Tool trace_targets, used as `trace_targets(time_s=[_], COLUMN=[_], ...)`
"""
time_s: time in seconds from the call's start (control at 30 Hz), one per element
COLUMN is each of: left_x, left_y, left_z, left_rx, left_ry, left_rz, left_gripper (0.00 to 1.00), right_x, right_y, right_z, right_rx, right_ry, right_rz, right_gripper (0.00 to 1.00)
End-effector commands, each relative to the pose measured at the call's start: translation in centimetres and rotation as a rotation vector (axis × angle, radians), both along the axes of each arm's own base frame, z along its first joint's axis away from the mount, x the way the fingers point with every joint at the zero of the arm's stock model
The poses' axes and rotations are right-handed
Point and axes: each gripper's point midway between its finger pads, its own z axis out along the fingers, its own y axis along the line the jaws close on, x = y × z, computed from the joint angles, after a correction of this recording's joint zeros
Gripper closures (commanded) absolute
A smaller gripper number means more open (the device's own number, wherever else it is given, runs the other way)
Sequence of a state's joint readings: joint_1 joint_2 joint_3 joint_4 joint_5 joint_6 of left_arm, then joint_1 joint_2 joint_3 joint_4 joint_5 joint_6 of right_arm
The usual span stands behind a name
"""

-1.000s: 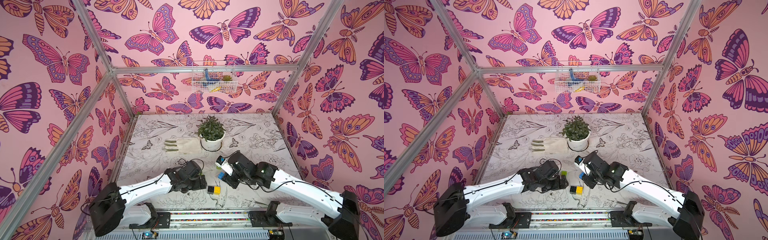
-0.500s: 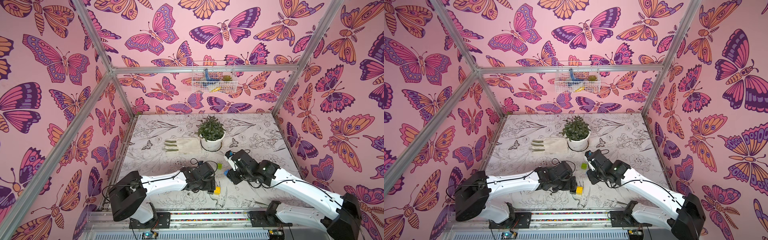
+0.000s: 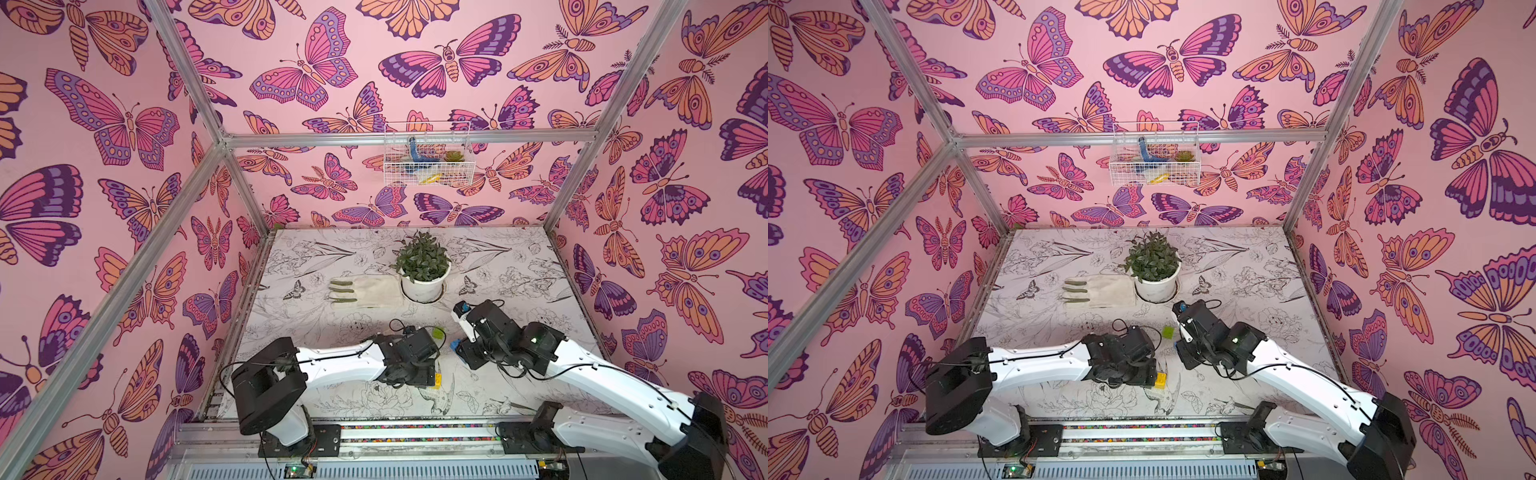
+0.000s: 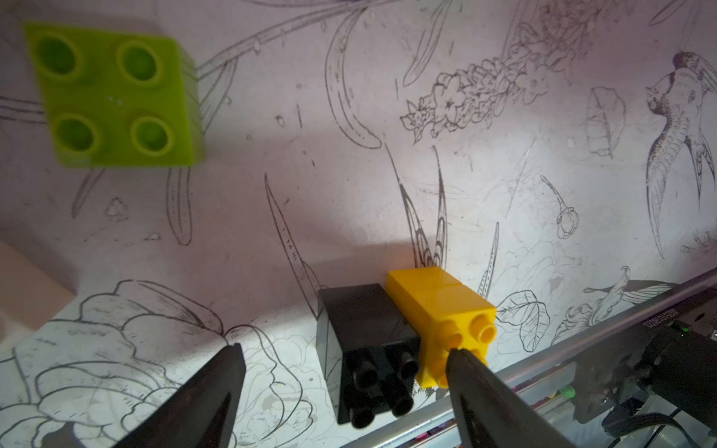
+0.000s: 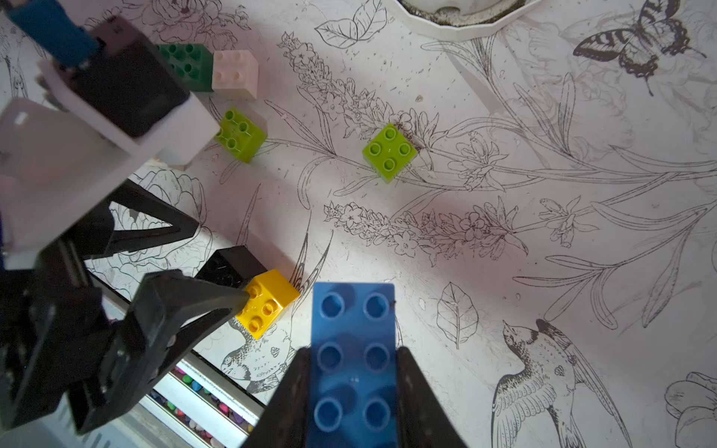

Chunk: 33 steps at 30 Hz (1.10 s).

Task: Assemble a giraffe with lego
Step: Adjust the lego brick at the center of the board.

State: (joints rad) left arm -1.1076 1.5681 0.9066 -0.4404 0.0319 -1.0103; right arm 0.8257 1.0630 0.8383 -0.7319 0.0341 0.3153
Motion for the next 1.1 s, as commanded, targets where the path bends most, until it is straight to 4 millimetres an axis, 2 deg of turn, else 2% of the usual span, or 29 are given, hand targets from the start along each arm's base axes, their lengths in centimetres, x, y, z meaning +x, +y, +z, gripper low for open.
trace_targets(time_s=[0.0,0.07,0.13,0.67,0.8,0.93,1.07], left_x=[-0.2,-0.2,-0.3,-0.4,-0.2,0.1,0.0], left_y=[1.5,2.1,2.6,2.8,2.9,2.9,4.1], left_z=[-0.7,-0.7,-0.7,-0.2,0.5,2.2,2.9], left_rx=[0.081,0.087,0.089,0.082,0.070,0.027,-0.002], left_ry=[-0.006,-0.015,-0.018,-0.023,-0.045,-0.077,-0.094], left_rz=[0.005,0.026,0.035,0.026,0.032,0.036,0.084], left_gripper=[0.19,0.27,0.30,0.28,0.27,0.27,0.27], right_x=[-0.3,-0.3,-0.2,-0.1,-0.7,-1.0,-1.4], right_y=[-1.0,-1.0,-0.9,-0.3,0.7,0.9,1.8], right_z=[-0.4,-0.5,-0.5,-0.5,-0.1,0.2,0.4], right_rx=[-0.023,-0.024,-0.021,-0.010,0.014,0.027,0.060], right_ry=[0.015,0.018,0.019,0.019,0.030,0.028,0.028], right_rz=[-0.028,-0.029,-0.029,-0.005,0.083,0.117,0.169], right_gripper=[0.84,0.84,0.84,0.84,0.84,0.84,0.84])
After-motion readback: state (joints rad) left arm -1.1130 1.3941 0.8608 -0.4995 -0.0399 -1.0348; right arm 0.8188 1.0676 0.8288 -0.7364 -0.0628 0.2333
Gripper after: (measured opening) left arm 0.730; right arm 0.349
